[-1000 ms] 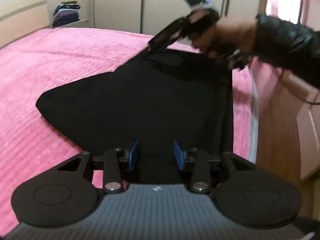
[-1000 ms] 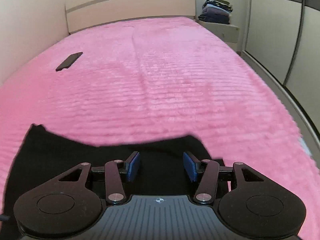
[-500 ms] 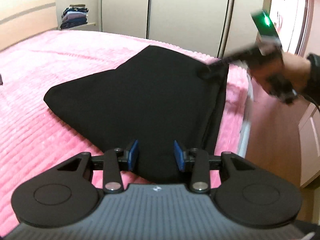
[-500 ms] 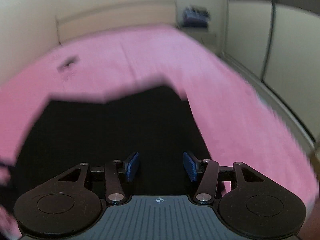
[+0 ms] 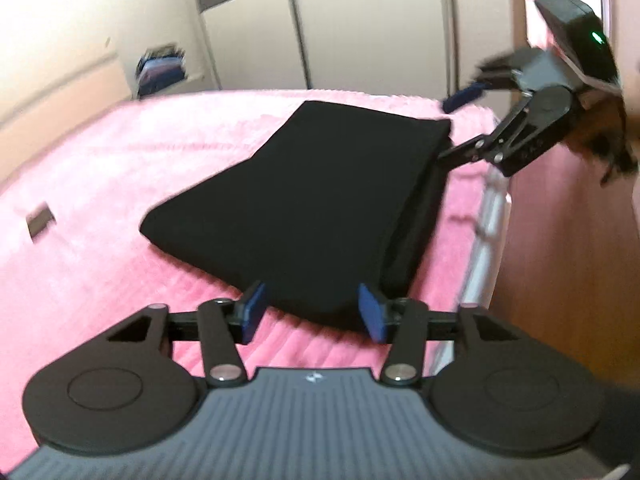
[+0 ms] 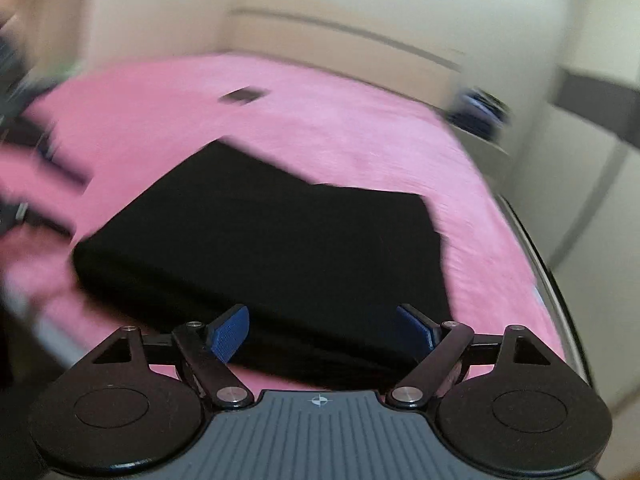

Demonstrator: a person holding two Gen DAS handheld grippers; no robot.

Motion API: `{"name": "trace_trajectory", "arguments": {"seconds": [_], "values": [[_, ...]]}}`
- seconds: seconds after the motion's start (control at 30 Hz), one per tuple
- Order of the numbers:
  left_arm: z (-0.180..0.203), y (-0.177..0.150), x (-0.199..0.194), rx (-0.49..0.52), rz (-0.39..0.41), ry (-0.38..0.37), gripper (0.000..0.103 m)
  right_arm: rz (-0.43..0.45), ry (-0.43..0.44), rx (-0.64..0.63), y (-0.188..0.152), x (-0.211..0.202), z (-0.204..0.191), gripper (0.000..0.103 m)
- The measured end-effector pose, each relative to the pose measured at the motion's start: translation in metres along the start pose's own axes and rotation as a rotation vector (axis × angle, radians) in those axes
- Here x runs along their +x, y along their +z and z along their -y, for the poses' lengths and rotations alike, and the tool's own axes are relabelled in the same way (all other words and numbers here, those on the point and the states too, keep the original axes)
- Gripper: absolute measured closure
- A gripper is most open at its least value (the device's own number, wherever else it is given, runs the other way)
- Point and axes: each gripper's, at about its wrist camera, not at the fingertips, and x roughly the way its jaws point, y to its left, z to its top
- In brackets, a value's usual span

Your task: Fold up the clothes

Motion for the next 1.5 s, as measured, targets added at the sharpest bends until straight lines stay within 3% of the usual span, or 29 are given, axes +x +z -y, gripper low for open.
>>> {"name": "trace_trajectory", "arguments": {"seconds": [0.03, 0.2, 0.3, 0.33, 0.37, 0.43, 0.5, 0.53, 0.63, 0.87, 0.93, 1.0, 1.07, 1.17, 1.2, 1.23, 1.27, 1.5], "values": [[0.009, -0.001, -0.003, 0.059, 0.007, 0.014, 0.039, -0.003, 0.02, -0.074, 0.0, 0.002, -0.01, 0.02], [0.05, -0.007, 0.006, 0.317, 0.015, 0.017, 0.037, -0.059, 0.063, -0.429, -0.004, 0.027, -0.05, 0.021], [0.063, -0.008, 0.019, 0.397, 0.014, 0.025, 0.037, -0.089, 0.095, -0.556, -0.006, 0.046, -0.063, 0.021], [0.065, -0.008, 0.023, 0.416, 0.015, 0.033, 0.037, -0.095, 0.103, -0.592, -0.006, 0.052, -0.066, 0.026], [0.067, -0.009, 0.026, 0.432, 0.016, 0.041, 0.037, -0.094, 0.115, -0.605, -0.004, 0.056, -0.067, 0.033], [0.069, -0.01, 0.033, 0.456, 0.008, 0.051, 0.037, -0.096, 0.134, -0.624, 0.0, 0.063, -0.067, 0.034], [0.072, -0.01, 0.04, 0.482, 0.0, 0.063, 0.036, -0.093, 0.164, -0.642, 0.003, 0.067, -0.068, 0.06], [0.074, -0.01, 0.042, 0.496, 0.001, 0.071, 0.034, -0.095, 0.174, -0.633, 0.005, 0.069, -0.068, 0.063], [0.078, -0.007, 0.047, 0.538, 0.007, 0.101, 0.033, -0.105, 0.181, -0.585, 0.012, 0.071, -0.064, 0.07], [0.09, -0.001, 0.061, 0.697, 0.005, 0.219, 0.033, -0.092, 0.175, -0.405, 0.045, 0.055, -0.05, 0.072], [0.091, 0.0, 0.067, 0.726, -0.016, 0.256, 0.04, -0.09, 0.166, -0.385, 0.049, 0.054, -0.053, 0.072], [0.088, 0.001, 0.072, 0.727, -0.036, 0.283, 0.053, -0.088, 0.161, -0.377, 0.048, 0.053, -0.057, 0.072], [0.084, 0.002, 0.074, 0.713, -0.051, 0.265, 0.058, -0.082, 0.152, -0.377, 0.045, 0.053, -0.061, 0.072], [0.075, 0.005, 0.069, 0.683, -0.036, 0.239, 0.074, -0.049, 0.13, -0.412, 0.036, 0.049, -0.068, 0.07], [0.07, 0.006, 0.066, 0.676, -0.026, 0.234, 0.075, -0.035, 0.123, -0.432, 0.032, 0.048, -0.07, 0.066], [0.063, 0.008, 0.062, 0.662, -0.017, 0.227, 0.075, -0.02, 0.116, -0.45, 0.027, 0.046, -0.071, 0.055], [0.052, 0.01, 0.058, 0.648, -0.009, 0.222, 0.075, 0.0, 0.103, -0.465, 0.021, 0.042, -0.072, 0.05], [-0.021, 0.012, 0.046, 0.506, -0.032, 0.163, 0.075, -0.04, -0.059, -0.584, -0.019, 0.053, -0.061, 0.05]]}}
